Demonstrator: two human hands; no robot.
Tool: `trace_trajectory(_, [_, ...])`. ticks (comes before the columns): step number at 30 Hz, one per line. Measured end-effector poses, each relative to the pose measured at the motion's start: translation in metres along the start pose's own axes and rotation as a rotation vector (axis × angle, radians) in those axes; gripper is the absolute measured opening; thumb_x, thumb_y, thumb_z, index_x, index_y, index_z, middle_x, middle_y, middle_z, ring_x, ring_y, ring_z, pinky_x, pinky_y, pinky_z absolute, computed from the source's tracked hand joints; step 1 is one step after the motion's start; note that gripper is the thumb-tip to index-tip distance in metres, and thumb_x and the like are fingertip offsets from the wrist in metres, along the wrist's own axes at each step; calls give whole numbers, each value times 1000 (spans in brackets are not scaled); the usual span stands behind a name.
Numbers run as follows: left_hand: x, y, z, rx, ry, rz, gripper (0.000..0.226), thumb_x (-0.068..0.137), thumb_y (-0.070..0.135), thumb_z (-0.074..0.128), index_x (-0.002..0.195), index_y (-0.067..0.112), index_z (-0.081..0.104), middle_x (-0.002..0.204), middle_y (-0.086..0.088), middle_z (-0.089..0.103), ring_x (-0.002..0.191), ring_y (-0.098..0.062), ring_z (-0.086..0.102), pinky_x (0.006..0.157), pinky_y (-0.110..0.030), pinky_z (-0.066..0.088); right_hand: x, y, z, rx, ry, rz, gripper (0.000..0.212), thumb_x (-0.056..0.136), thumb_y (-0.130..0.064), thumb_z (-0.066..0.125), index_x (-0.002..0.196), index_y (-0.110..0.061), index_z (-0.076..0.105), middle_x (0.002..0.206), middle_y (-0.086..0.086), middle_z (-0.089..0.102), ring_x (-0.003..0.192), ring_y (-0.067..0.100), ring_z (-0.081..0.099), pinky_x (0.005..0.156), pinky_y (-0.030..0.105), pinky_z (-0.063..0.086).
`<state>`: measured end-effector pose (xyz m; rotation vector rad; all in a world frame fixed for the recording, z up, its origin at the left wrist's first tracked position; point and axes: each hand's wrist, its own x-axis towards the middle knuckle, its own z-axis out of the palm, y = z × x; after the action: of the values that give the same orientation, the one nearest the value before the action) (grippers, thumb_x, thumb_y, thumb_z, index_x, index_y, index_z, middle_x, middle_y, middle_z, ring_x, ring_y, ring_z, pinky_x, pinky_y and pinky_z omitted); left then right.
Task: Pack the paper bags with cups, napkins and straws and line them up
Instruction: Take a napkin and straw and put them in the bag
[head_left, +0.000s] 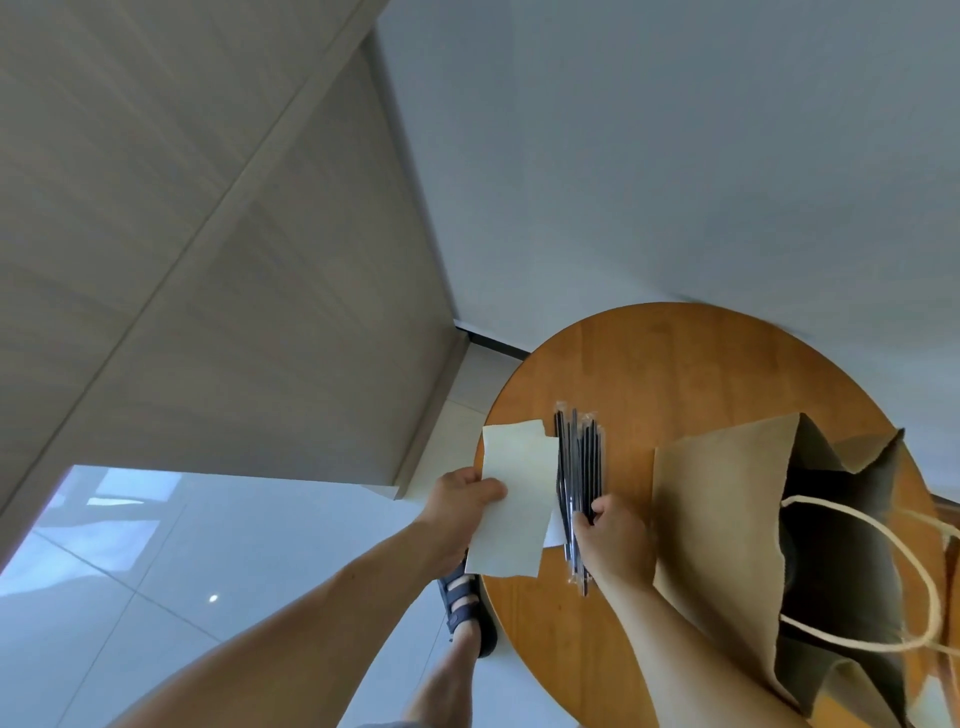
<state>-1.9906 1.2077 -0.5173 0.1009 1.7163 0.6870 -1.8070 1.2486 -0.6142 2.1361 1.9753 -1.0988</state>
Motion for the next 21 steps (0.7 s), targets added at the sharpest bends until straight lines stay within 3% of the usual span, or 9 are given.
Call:
trace_trajectory(7, [-3,-3,-1,82,12,9,19,92,18,61,109,8,62,108,-15,69,99,-34,67,95,-53,53,9,4,1,-124,-48,-3,12,91,-24,59,83,-15,62,71,0,61,71,21,64,62,32,52])
trace_trajectory(12, [-8,-1,4,73,-8,28,19,94,20,60,110,10,61,107,-12,70,96,-32,68,91,-48,56,4,5,-6,-53,-19,21,9,90,-22,61,90,-14,65,74,1,67,69,19,63,66,37,56])
trace_trajectory(15, [-13,6,6,44,-13,57,18,96,18,57,111,11,59,106,-11,69,95,-30,67,86,-44,57,-2,-1,-19,1,27,35,11,94,-28,59,102,-21,64,79,-12,61,70,8,57,60,28,50])
trace_trajectory(18, [-21,20,7,22,-6,104,14,97,14,53,110,12,59,108,-12,68,98,-31,66,85,-43,56,-10,-15,-40,85,75,6,15,96,-30,57,108,-25,64,91,-12,65,75,7,58,62,23,46])
trace_trajectory(21, [-34,38,9,13,19,167,15,98,14,51,110,14,60,105,-9,69,96,-30,66,86,-43,56,-26,-40,-73,296,122,-92,8,94,-24,63,89,-30,64,80,-17,63,75,7,62,57,15,39])
